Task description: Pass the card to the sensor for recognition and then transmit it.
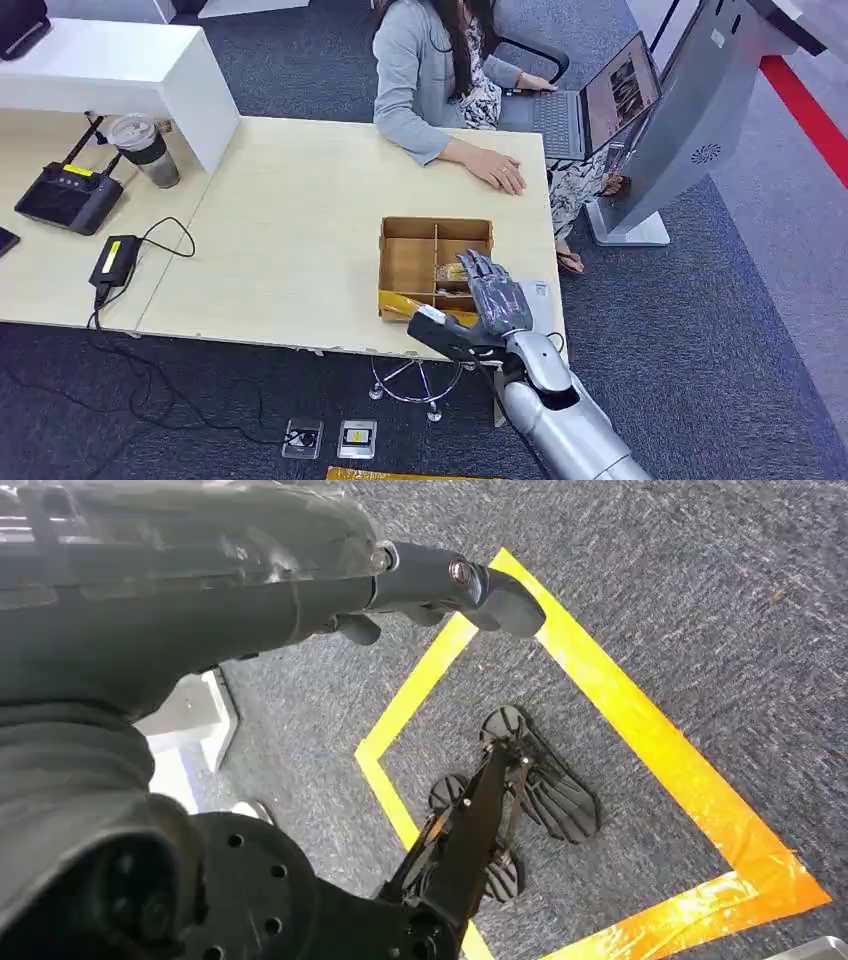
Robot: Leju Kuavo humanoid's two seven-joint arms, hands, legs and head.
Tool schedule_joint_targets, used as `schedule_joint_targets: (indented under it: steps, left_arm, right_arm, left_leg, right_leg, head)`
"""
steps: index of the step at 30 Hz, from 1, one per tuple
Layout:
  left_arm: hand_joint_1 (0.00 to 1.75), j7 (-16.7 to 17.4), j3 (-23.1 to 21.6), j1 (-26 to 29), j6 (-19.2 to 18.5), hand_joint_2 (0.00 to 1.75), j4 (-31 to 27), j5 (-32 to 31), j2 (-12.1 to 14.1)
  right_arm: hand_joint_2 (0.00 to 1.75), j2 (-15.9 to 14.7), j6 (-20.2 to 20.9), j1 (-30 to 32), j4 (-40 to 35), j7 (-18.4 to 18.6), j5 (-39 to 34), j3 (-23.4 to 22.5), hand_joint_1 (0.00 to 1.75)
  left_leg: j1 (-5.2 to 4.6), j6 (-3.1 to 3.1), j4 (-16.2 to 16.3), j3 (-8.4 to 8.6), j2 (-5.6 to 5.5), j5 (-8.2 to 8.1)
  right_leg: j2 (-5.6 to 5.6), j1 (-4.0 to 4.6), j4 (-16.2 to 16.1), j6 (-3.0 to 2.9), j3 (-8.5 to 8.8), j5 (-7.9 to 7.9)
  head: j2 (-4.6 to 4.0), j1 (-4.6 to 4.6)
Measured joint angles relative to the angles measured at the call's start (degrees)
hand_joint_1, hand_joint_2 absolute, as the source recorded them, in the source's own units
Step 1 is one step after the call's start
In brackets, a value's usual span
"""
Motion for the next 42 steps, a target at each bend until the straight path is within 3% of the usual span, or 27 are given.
schedule_joint_targets:
  steps: [1, 2, 42]
  left_arm:
    - [0.0, 0.0, -0.02, 0.0, 0.0, 0.0, 0.0, 0.0, 0.0]
    - [0.0, 0.0, -0.04, 0.0, 0.0, 0.0, 0.0, 0.0, 0.0]
    - [0.0, -0.22, -1.16, -0.01, 0.41, 0.0, 0.0, 0.77, 0.0]
  right_arm:
    - [1.75, 0.0, -0.07, -0.02, 0.19, -0.13, -0.09, 0.0, 1.57]
    - [1.75, 0.0, -0.11, -0.05, 0.35, -0.33, -0.2, 0.0, 1.75]
    - [1.75, 0.83, -0.37, -1.39, 2.67, -1.42, -2.49, 0.0, 1.75]
  left_leg:
    - [0.0, 0.0, 0.0, 0.0, 0.0, 0.0]
    - [0.0, 0.0, 0.0, 0.0, 0.0, 0.0]
    - [0.0, 0.0, 0.0, 0.01, 0.01, 0.0]
  right_leg:
    - [0.0, 0.0, 0.0, 0.0, 0.0, 0.0]
    - [0.0, 0.0, 0.0, 0.0, 0.0, 0.0]
    - [0.02, 0.0, 0.01, 0.0, 0.01, 0.01]
  head:
    - [0.0, 0.0]
    - [0.0, 0.0]
    - [0.0, 0.0]
